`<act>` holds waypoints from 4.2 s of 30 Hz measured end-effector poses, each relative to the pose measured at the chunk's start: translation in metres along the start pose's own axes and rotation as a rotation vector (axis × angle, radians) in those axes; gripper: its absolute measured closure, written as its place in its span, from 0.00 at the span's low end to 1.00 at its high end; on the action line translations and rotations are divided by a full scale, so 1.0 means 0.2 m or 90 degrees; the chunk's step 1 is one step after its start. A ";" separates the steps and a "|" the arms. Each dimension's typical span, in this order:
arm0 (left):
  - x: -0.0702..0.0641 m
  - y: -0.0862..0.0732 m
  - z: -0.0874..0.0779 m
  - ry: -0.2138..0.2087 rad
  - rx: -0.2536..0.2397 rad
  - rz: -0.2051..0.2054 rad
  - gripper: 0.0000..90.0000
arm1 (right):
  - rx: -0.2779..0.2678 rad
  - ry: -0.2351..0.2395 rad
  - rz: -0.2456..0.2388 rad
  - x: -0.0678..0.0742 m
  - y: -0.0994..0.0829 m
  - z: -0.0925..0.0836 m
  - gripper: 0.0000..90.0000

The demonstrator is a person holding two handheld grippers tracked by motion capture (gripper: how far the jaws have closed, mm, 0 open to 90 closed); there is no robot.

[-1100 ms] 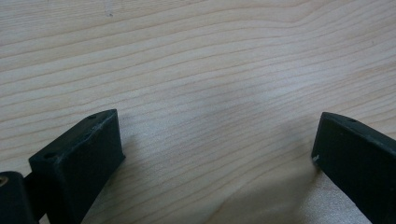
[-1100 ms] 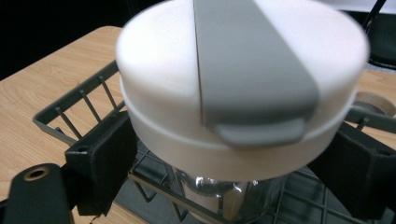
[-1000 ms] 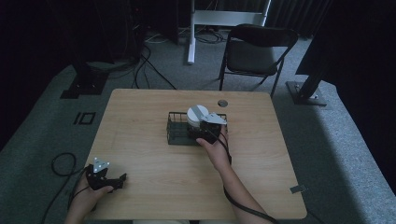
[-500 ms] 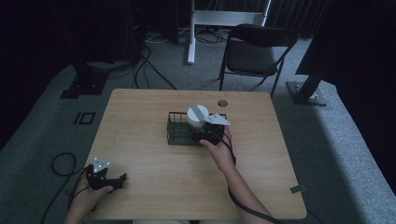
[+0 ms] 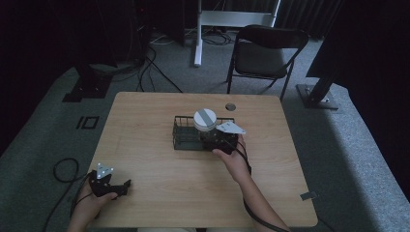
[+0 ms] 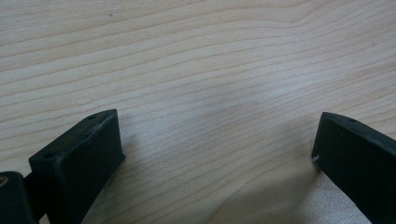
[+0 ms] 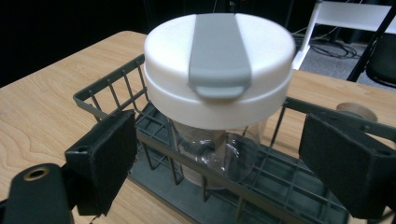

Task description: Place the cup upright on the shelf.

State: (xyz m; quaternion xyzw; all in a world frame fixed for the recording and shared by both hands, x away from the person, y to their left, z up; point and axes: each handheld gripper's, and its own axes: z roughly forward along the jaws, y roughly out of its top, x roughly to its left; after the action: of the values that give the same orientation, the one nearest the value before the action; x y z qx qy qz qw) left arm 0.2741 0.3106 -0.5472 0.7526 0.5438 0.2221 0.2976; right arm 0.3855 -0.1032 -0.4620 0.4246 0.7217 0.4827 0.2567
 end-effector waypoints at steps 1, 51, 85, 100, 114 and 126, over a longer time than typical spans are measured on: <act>0.00 0.00 0.00 0.000 0.000 0.000 0.02 | -0.002 0.002 0.000 0.00 0.00 -0.01 0.13; 0.00 0.00 0.00 0.000 0.000 0.000 0.02 | 0.008 -0.054 0.034 -0.32 -0.35 -0.39 0.13; 0.00 0.00 0.00 0.000 0.001 0.001 0.02 | 0.083 -0.121 0.101 -0.62 -0.62 -0.58 0.13; 0.00 0.00 0.00 0.000 0.001 0.001 0.02 | 0.127 -0.143 0.103 -0.66 -0.67 -0.57 0.13; 0.00 0.00 0.00 0.000 0.001 0.001 0.02 | 0.153 -0.143 0.109 -0.67 -0.70 -0.57 0.13; 0.00 0.00 0.00 0.000 0.001 0.001 0.02 | 0.200 -0.142 0.109 -0.68 -0.71 -0.57 0.13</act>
State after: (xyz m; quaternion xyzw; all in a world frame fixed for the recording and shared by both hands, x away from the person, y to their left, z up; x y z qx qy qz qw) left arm 0.2741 0.3106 -0.5471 0.7534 0.5432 0.2221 0.2967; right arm 0.3138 -0.2988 -0.5507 0.5700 0.7163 0.3347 0.2235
